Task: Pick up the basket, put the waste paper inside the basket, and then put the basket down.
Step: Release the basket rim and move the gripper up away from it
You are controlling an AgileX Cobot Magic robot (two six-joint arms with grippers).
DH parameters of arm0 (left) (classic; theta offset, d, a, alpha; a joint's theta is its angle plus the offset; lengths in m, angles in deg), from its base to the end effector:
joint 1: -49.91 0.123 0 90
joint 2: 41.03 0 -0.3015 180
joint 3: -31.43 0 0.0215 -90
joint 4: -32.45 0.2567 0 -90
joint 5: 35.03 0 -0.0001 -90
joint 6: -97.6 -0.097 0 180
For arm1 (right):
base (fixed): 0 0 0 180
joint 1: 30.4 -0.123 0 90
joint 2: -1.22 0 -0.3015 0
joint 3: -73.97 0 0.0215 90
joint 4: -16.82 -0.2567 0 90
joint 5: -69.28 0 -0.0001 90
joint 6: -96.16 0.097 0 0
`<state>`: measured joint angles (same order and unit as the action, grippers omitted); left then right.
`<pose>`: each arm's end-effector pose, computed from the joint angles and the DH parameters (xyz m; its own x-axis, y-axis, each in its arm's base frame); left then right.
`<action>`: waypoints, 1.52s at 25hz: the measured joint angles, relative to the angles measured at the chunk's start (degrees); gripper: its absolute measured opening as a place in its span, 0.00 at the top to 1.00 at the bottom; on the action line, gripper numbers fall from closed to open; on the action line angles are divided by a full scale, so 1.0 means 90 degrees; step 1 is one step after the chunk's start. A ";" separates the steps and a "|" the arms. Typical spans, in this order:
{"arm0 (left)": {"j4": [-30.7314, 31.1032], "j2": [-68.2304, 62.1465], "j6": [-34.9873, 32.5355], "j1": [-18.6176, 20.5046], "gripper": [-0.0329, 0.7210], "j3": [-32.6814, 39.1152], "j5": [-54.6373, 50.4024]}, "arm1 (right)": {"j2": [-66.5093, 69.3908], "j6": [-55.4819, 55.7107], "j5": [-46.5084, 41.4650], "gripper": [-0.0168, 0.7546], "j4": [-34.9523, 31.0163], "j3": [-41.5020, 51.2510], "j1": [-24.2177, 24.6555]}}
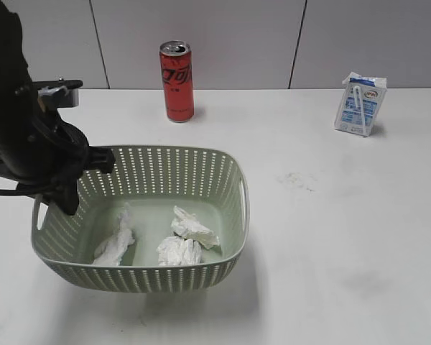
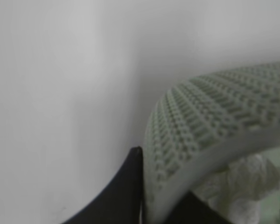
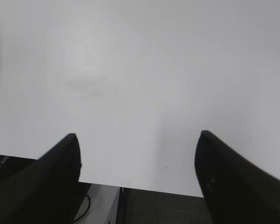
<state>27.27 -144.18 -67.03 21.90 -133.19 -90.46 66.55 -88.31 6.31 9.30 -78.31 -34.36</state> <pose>0.2744 -0.1541 0.2167 -0.9827 0.1678 -0.0785 0.1754 0.9790 -0.1038 0.1698 0.0231 0.3169 -0.9078 -0.0809 -0.4115 -0.1327 0.9862 0.0989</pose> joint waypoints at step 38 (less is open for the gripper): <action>0.0039 -0.1243 0.0000 0.0313 0.43 -0.0006 0.1996 | -0.6464 -0.0014 0.0287 0.24 -0.0034 0.2342 0.0000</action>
<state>27.61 -155.37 -67.03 24.72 -133.24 -72.50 8.37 -88.44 8.90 9.00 -57.23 -34.36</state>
